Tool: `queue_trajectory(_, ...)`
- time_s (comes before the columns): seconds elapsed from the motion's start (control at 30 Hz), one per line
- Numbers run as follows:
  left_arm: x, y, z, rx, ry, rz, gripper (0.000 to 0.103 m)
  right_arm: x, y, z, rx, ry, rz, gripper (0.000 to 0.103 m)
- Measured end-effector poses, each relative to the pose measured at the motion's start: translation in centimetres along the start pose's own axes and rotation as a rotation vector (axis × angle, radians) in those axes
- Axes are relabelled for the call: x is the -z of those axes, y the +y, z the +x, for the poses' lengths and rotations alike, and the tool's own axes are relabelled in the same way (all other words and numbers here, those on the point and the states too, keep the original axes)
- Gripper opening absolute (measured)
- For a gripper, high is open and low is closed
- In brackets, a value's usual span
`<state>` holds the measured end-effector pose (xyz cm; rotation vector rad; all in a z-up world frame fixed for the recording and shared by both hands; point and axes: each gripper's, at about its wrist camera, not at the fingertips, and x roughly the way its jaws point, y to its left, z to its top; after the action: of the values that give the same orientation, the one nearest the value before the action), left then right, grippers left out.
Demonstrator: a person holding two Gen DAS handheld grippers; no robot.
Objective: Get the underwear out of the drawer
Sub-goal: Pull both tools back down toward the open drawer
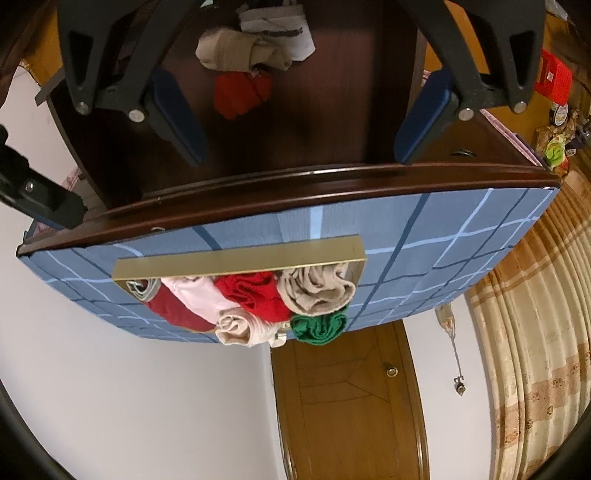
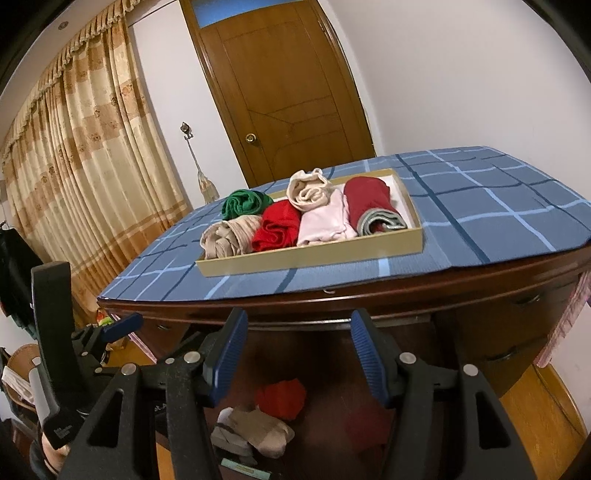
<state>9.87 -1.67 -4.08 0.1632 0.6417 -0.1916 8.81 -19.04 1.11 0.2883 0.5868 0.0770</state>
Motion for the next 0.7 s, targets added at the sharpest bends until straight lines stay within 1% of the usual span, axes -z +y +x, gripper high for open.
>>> queue_trajectory(0.13, 0.8, 0.5, 0.0, 0.013, 0.017, 0.001, 0.103, 0.4, -0.5, -0.2, 0.016, 0.013, -0.014, 0.061)
queue_trajectory(0.23, 1.3, 1.6, 0.0, 0.005, 0.033, -0.014, 0.103, 0.8, -1.1, -0.1, 0.025, 0.03, -0.005, 0.061)
queue_trajectory(0.4, 2.3, 2.9, 0.5, -0.021, 0.064, -0.008, 0.103, 1.7, -2.1, 0.2, 0.032, 0.062, 0.008, 0.061)
queue_trajectory(0.6, 3.8, 3.6, 1.4, -0.015, 0.134, 0.017, 0.103, 2.1, -3.1, 0.6, 0.038, 0.096, 0.017, 0.061)
queue_trajectory(0.7, 4.3, 3.3, 1.4, -0.019, 0.146, 0.057, 0.103, 2.5, -3.7, 0.7, 0.042, 0.123, 0.025, 0.061)
